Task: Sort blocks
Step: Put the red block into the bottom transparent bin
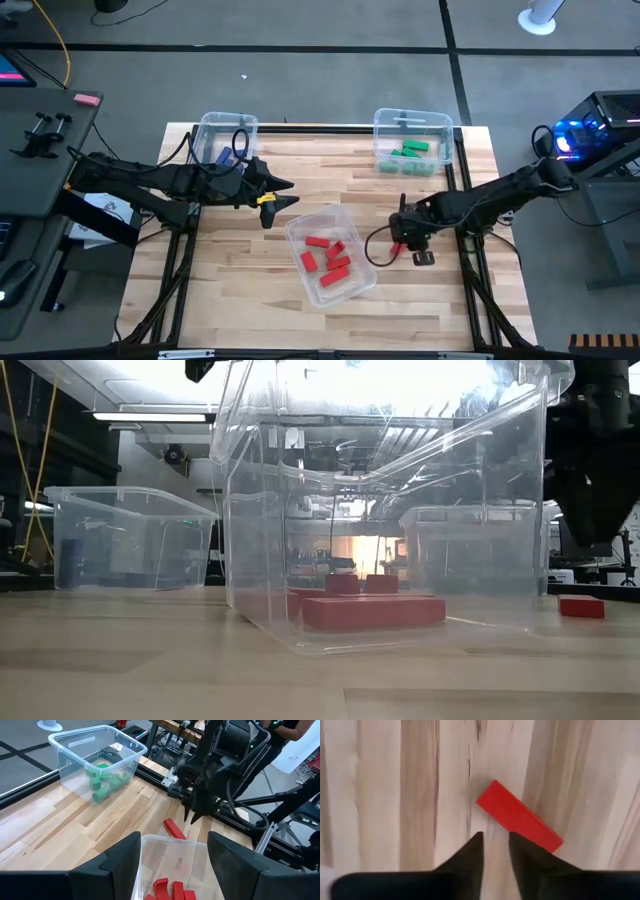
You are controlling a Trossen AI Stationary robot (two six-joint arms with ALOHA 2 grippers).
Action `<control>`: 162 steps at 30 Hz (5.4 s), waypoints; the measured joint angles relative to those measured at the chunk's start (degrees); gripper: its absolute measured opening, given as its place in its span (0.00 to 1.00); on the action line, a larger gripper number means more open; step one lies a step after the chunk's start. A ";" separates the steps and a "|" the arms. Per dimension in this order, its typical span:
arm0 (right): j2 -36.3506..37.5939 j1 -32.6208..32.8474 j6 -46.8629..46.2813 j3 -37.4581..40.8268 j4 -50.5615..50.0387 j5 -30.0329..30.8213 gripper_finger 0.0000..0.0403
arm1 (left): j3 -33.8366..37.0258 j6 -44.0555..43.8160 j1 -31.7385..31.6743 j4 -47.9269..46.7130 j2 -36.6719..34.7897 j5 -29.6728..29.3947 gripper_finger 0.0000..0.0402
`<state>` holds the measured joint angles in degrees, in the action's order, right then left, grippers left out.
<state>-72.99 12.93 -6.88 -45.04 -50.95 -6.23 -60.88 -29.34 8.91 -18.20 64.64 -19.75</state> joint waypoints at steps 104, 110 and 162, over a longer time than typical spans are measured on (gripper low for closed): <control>-3.63 -20.46 -92.07 18.97 5.59 43.45 0.00 | -2.49 5.39 -3.26 -11.56 -6.93 -3.51 0.54; -4.35 -18.81 -86.82 18.66 15.94 42.46 0.00 | -2.49 5.38 -3.26 -11.56 -6.93 -3.51 0.54; -11.50 1.51 17.67 -2.49 8.49 1.46 0.55 | -2.47 2.38 -3.23 -11.98 -6.91 -3.50 0.54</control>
<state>-84.49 14.44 10.79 -47.53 -42.47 -4.77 -63.35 -26.96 5.67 -30.17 57.74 -23.25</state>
